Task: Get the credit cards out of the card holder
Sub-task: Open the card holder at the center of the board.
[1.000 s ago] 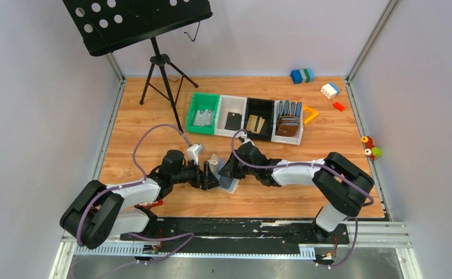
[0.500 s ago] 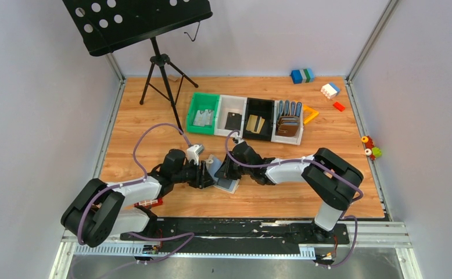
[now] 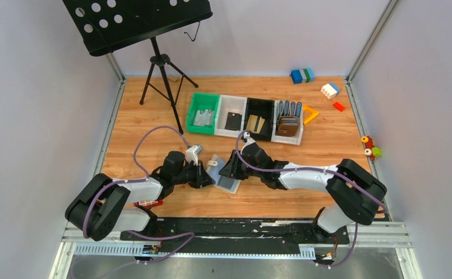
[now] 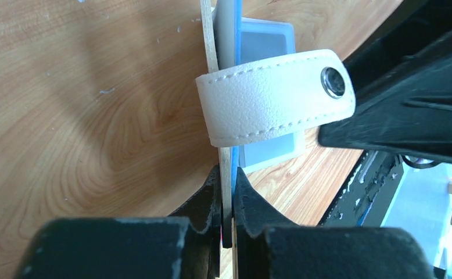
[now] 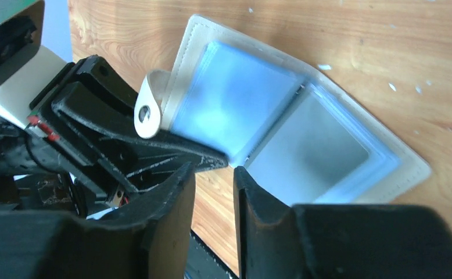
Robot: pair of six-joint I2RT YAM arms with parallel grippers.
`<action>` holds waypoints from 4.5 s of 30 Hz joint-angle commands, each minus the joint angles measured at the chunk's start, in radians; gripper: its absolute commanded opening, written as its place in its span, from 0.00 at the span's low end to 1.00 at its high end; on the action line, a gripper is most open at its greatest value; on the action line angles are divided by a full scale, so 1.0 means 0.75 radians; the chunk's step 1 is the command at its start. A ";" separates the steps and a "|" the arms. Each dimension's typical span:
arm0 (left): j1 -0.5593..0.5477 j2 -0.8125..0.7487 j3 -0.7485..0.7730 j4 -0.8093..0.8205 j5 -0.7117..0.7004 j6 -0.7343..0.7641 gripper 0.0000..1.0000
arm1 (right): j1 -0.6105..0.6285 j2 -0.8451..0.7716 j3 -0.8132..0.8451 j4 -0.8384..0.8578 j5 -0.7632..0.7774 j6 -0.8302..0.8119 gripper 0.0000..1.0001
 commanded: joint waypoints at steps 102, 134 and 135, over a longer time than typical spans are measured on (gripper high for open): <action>0.099 -0.242 -0.017 -0.254 -0.174 -0.003 0.84 | -0.013 -0.101 -0.017 -0.013 -0.008 0.072 0.35; -0.011 -0.559 0.382 -0.890 -0.449 0.248 0.06 | -0.013 -0.370 -0.058 -0.418 0.278 -0.066 0.88; -0.017 -0.527 0.381 -0.869 -0.431 0.249 0.02 | -0.013 -0.363 -0.060 -0.421 0.276 -0.057 0.92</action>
